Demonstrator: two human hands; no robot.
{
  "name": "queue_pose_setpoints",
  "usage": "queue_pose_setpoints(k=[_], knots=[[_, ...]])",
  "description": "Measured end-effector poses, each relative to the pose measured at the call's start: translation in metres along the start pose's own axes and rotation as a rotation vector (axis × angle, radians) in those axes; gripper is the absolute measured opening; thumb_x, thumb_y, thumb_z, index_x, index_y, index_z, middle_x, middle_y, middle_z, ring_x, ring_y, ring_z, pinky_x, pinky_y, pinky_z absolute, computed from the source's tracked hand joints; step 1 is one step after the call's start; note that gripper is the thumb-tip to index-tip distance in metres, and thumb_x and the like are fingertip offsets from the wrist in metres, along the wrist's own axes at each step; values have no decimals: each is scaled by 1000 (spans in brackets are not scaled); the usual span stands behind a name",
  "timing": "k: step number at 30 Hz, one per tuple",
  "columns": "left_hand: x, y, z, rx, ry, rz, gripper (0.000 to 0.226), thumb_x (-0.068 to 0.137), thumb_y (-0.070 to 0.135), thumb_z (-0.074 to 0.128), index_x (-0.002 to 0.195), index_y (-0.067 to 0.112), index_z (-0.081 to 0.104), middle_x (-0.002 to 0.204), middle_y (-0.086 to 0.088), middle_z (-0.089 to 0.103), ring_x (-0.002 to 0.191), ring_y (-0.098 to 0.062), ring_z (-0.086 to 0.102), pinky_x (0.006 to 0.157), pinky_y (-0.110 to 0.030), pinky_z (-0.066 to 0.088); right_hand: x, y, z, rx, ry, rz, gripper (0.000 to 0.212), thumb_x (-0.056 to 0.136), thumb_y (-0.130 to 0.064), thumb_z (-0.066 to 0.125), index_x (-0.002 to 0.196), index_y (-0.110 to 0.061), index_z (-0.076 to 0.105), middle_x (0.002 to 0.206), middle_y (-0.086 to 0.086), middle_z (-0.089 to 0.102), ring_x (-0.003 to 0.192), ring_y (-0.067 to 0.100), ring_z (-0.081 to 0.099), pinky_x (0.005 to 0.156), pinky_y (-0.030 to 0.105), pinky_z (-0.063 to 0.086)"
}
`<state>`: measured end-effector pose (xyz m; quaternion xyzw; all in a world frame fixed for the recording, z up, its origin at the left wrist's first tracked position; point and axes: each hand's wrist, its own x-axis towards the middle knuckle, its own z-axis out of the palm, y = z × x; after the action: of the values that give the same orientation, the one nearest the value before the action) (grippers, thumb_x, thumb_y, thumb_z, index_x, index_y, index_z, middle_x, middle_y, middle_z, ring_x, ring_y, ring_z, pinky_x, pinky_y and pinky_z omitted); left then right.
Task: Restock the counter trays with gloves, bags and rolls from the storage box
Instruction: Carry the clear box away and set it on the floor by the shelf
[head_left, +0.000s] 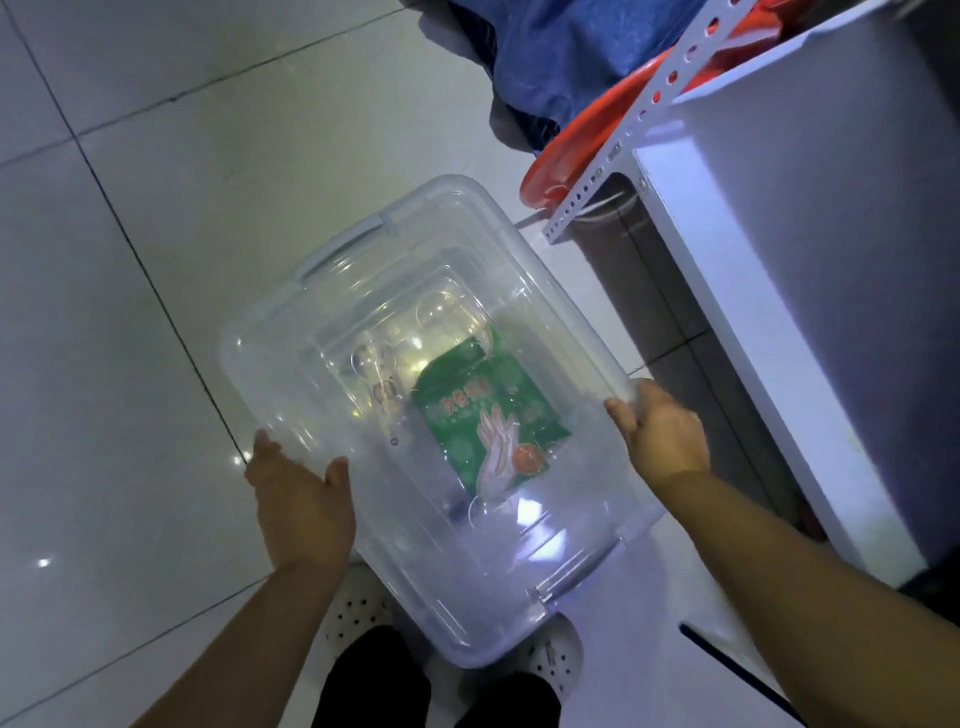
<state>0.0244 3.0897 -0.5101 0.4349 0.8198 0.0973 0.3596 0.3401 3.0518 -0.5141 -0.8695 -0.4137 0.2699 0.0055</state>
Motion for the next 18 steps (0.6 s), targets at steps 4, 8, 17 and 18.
queue_pose_setpoints(k=[4, 8, 17, 18], knots=[[-10, -3, 1, -44, -48, -235, 37, 86, 15, 57, 109, -13, 50, 100, -28, 60, 88, -39, 60, 71, -37, 44, -16, 5, -8, 135, -96, 6, 27, 91, -40, 53, 90, -14, 48, 78, 5, 53, 77, 31, 58, 59, 33, 43], [-27, 13, -25, -58, 0, -169, 17, 84, 7, 55, 79, -10, 54, 63, -14, 52, 56, -25, 49, 51, -28, 32, -53, 5, -35, 89, 10, -32, 35, 92, -48, 45, 102, -15, 50, 93, 5, 60, 82, 27, 59, 72, 43, 53], [-113, 79, -98, -221, -30, -42, 28, 81, 13, 57, 99, -8, 51, 82, -20, 52, 72, -31, 55, 71, -45, 49, -160, 43, -122, 218, 160, 45, 29, 92, -45, 46, 90, -17, 46, 79, 1, 52, 74, 29, 55, 65, 32, 36], [-121, 91, -105, -227, -44, -27, 37, 82, 15, 57, 109, -8, 49, 92, -23, 56, 81, -35, 58, 78, -47, 50, -172, 47, -132, 233, 202, 60, 22, 92, -40, 49, 87, -20, 43, 77, -1, 50, 71, 28, 53, 64, 32, 34]])
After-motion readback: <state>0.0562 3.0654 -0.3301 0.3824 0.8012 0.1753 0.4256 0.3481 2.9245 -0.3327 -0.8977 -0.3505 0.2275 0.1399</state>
